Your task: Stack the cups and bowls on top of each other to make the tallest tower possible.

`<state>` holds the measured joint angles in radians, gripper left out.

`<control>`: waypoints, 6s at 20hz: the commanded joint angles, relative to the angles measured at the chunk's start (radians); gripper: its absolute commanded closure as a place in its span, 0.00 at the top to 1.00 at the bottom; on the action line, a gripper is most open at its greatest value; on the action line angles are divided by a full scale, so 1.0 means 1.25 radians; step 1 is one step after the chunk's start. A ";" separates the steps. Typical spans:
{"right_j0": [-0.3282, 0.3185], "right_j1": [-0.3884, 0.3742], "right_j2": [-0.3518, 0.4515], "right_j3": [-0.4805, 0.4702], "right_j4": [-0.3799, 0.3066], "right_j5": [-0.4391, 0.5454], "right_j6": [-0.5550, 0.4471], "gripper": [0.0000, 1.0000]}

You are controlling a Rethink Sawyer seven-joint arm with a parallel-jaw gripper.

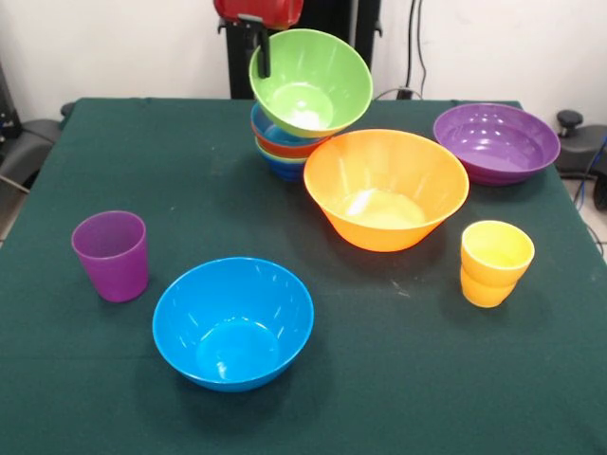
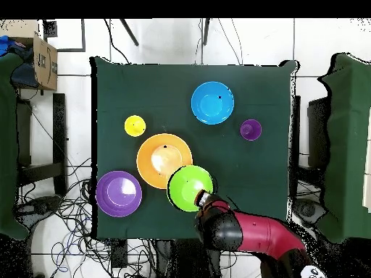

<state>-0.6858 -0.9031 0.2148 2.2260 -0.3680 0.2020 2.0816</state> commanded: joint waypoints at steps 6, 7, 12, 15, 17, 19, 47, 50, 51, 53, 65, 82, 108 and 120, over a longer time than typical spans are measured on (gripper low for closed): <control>-0.018 0.071 0.077 0.021 -0.088 -0.063 -0.003 0.00; -0.018 0.076 0.077 0.019 -0.091 -0.067 -0.002 0.00; -0.011 0.123 0.061 -0.003 -0.125 -0.116 0.010 0.00; -0.005 0.140 0.048 -0.013 -0.143 -0.136 0.016 0.00; -0.006 0.149 0.043 -0.018 -0.156 -0.145 0.017 0.00; -0.008 0.162 0.040 -0.024 -0.165 -0.154 0.019 0.00; -0.005 0.156 -0.010 -0.068 -0.216 -0.122 -0.020 0.00; -0.010 0.150 -0.008 -0.059 -0.214 -0.111 -0.022 0.00; -0.010 0.149 -0.009 -0.057 -0.213 -0.111 -0.021 0.00; -0.008 0.143 -0.013 -0.052 -0.209 -0.102 -0.020 0.00; -0.009 0.083 -0.010 -0.043 -0.199 -0.037 -0.048 0.00; 0.019 0.168 -0.014 -0.066 -0.230 -0.118 0.006 0.00; 0.025 0.213 -0.016 -0.083 -0.241 -0.169 0.020 0.00; 0.028 0.211 -0.017 -0.088 -0.237 -0.169 0.017 0.00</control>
<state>-0.6936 -0.7752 0.1658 2.2031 -0.5941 -0.0024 2.0816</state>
